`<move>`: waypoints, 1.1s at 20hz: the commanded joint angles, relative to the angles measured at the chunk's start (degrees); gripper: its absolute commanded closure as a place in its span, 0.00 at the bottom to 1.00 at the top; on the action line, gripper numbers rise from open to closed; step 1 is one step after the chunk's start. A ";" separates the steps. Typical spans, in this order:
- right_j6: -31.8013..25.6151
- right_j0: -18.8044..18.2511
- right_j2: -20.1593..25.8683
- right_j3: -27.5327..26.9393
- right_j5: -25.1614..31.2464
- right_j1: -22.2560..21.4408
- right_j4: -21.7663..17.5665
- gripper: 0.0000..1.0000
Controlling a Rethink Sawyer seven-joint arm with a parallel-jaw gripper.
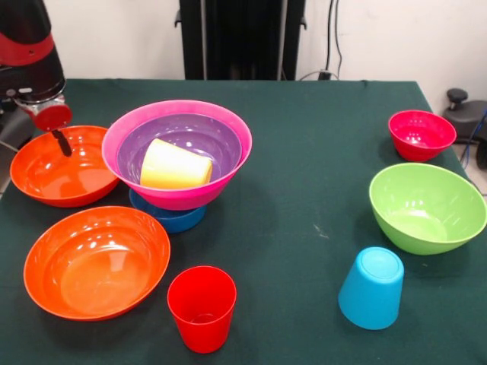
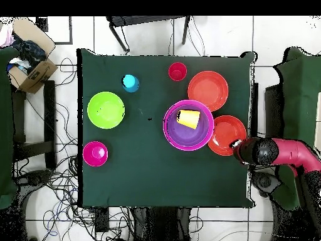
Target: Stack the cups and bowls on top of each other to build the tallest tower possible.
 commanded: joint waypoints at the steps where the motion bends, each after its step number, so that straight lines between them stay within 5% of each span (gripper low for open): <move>1: -10.82 1.38 -2.95 0.57 -3.68 4.25 -3.50 0.00; 7: -10.36 1.22 -3.01 1.24 -3.88 4.00 -3.68 0.00; 8: -10.84 1.08 -2.84 0.99 -3.48 4.34 -3.27 1.00; 22: -11.69 2.05 -3.38 2.23 -3.53 -0.49 -5.10 1.00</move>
